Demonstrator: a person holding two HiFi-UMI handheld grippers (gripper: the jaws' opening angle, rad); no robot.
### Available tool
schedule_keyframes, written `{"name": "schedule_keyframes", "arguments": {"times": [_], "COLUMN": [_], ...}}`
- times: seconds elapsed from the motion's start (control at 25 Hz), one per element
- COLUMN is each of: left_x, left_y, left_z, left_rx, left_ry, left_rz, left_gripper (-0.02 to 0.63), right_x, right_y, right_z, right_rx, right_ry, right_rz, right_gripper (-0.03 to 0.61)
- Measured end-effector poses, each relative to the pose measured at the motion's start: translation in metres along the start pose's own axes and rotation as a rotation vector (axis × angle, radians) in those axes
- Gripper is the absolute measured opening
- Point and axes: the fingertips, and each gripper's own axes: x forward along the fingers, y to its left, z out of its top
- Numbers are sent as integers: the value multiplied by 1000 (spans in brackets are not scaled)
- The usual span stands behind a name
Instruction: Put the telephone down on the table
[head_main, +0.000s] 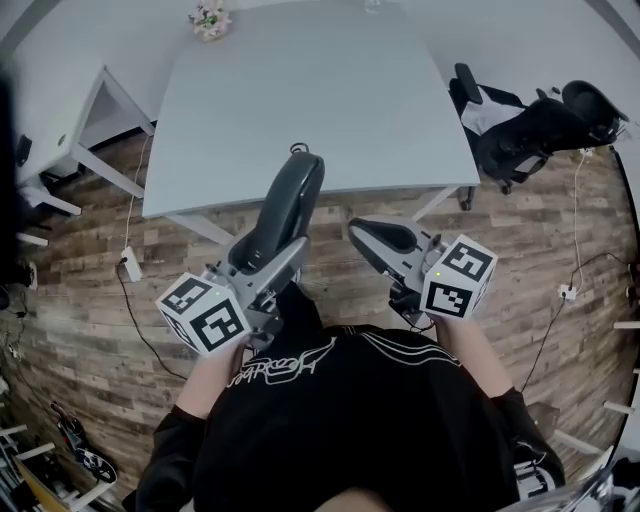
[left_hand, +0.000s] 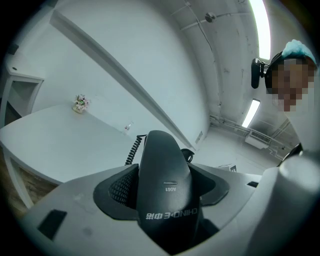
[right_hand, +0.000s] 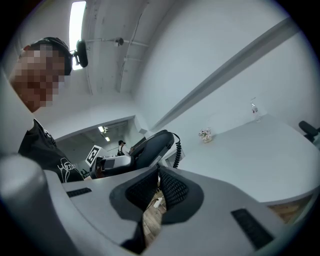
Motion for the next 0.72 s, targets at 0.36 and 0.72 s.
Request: {"name": "schedule_keyframes", "arguments": {"times": [0.36, 0.72], "left_x": [40, 43], "left_y": [86, 183], "left_z": [54, 116], "left_rx": [-15, 2], "left_ry": [45, 60], "left_rz": [-28, 14], "left_gripper": [296, 296], "right_x": [81, 177], "right_y": [-61, -102], "right_z": [31, 58], "right_rx": [26, 66], "right_ry": [25, 61], "right_rz": [-37, -43], "right_gripper": [40, 40]}}
